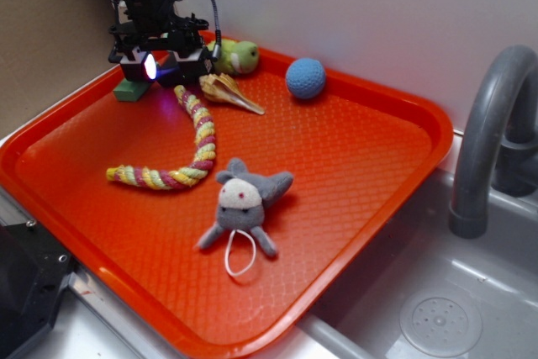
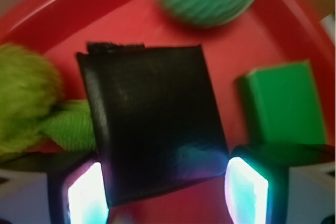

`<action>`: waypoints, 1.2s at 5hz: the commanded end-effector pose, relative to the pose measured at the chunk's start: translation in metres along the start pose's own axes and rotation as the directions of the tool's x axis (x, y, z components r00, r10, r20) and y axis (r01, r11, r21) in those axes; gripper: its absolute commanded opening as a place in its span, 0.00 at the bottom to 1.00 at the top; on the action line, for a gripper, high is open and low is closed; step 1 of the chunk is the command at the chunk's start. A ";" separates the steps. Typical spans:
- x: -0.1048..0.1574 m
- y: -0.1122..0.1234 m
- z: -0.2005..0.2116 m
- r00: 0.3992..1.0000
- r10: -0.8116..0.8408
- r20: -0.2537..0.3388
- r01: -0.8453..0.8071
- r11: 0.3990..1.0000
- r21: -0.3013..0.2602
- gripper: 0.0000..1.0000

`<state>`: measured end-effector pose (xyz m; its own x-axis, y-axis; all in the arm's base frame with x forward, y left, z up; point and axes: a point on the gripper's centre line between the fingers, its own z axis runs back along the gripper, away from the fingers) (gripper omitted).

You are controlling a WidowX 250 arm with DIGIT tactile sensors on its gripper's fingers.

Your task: Grab the black box.

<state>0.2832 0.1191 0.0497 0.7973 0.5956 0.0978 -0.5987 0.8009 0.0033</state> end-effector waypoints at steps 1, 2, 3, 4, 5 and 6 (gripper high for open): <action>-0.023 -0.009 0.094 0.989 -0.111 0.095 0.121 0.987 -0.102 0.00; -0.050 -0.015 0.118 0.984 -0.162 0.077 0.169 0.981 -0.098 0.00; -0.086 -0.015 0.148 0.965 -0.256 0.057 0.261 0.960 -0.097 0.00; -0.124 -0.014 0.171 0.925 -0.377 0.042 0.380 0.921 -0.089 0.00; -0.133 -0.017 0.177 0.904 -0.426 0.042 0.428 0.900 -0.081 0.00; -0.127 -0.014 0.173 0.907 -0.420 0.038 0.421 0.904 -0.076 0.00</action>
